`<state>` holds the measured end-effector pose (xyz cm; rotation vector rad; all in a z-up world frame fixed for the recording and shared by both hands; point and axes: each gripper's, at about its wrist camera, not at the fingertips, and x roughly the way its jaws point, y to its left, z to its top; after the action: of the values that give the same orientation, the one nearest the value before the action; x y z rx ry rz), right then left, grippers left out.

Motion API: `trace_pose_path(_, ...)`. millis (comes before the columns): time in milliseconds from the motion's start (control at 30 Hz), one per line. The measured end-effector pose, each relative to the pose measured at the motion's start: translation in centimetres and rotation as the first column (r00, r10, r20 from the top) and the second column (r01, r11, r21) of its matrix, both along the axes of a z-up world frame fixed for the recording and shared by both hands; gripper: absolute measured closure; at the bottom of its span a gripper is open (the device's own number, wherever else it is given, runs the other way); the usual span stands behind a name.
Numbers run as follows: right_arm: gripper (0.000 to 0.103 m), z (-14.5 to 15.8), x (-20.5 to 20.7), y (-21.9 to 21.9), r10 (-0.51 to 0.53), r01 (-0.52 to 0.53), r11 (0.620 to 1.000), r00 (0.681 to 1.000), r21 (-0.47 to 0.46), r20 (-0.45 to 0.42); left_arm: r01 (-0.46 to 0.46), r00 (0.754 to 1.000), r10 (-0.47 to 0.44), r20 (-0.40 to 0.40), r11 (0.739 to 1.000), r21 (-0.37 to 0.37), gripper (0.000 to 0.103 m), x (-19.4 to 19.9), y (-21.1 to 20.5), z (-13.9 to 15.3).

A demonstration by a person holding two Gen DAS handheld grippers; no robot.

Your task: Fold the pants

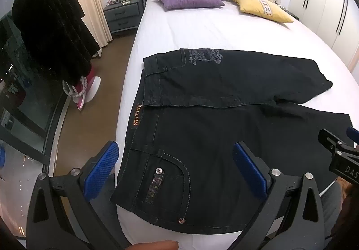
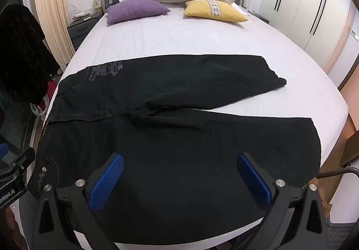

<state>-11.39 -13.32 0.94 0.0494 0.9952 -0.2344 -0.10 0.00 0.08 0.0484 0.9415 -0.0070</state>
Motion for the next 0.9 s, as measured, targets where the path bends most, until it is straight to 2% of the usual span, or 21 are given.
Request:
trace_pose_path(333,0.0,-0.1,-0.34,-0.27,0.003,-0.003,1.0,1.0,0.008,0.002,-0.006,1.0,0.006,-0.001,1.0,-0.008,0.0,-0.29,-0.07,0.76)
trace_pose_path(900,0.0,-0.08,-0.4,-0.01,0.003,-0.003,1.0,1.0,0.012,-0.001,-0.003,1.0,0.003,0.002,1.0,-0.003,0.0,-0.27,-0.08,0.35)
